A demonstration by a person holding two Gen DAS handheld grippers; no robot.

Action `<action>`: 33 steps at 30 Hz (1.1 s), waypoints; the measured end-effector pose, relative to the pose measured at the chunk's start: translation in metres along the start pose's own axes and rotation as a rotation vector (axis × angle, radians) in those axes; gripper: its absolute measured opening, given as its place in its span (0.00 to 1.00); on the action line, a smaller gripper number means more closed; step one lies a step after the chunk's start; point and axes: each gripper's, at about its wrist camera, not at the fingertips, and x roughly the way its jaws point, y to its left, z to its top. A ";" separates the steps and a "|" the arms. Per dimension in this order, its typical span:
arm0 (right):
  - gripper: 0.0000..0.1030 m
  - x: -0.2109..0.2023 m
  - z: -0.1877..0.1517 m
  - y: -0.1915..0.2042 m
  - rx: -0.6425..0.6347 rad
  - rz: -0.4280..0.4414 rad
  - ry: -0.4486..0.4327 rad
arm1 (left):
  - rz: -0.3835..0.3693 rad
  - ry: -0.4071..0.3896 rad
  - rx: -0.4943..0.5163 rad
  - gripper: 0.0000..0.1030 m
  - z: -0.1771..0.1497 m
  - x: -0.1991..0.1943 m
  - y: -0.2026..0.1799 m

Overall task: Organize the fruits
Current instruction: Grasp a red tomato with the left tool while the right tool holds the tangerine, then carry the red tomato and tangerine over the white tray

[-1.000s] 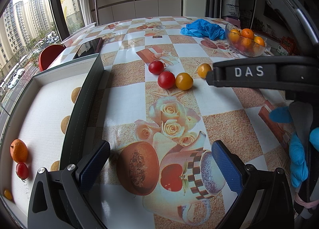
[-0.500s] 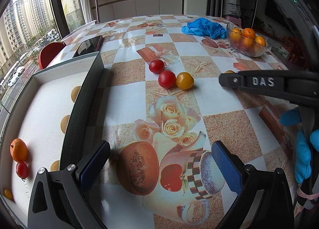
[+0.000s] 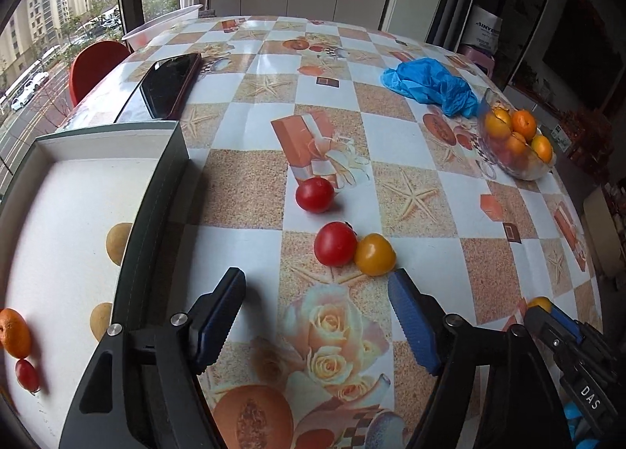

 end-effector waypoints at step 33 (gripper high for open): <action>0.23 -0.001 -0.002 -0.004 0.022 0.037 -0.005 | -0.053 -0.001 0.086 0.22 0.012 0.008 -0.011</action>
